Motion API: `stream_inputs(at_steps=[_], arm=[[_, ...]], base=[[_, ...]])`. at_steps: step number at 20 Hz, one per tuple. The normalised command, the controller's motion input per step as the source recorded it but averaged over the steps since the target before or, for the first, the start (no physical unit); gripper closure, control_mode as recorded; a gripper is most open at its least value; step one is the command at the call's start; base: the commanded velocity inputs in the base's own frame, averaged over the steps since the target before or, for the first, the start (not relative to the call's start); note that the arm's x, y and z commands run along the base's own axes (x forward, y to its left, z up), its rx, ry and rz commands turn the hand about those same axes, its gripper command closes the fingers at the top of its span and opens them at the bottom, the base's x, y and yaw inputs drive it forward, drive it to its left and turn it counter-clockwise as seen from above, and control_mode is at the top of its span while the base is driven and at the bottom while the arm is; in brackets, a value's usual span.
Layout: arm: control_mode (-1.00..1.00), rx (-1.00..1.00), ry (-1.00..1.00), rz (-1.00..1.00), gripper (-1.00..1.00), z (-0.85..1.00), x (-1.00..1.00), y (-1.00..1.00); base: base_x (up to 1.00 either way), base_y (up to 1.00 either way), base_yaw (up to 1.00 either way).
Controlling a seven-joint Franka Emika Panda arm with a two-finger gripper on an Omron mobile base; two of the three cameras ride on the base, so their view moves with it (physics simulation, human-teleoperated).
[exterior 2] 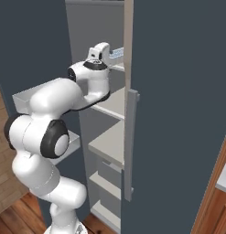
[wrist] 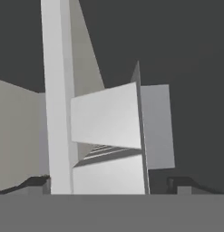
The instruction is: The ice cube tray has been filled with water. Take the tray and place it in the freezer to make ice. Close the freezer door after placing the tray.
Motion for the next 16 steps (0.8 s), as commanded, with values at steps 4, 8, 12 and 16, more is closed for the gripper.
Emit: stream_inputs(at_steps=[4, 8, 12, 16], arm=[[-1.00, 0.00, -0.18, 0.00, -1.00, 0.50, -0.19, 0.32], [-1.00, 0.00, -0.05, 0.00, -1.00, 0.51, -0.10, 0.37], [-1.00, 0.00, 0.00, 0.00, -1.00, 0.44, -0.20, 0.36], [-1.00, 0.00, -0.01, 0.00, -1.00, 0.53, -0.30, 0.35]], base=[[0.00, 0.00, 0.00], [0.00, 0.00, 0.00], [0.00, 0.00, 0.00], [0.00, 0.00, 0.00]])
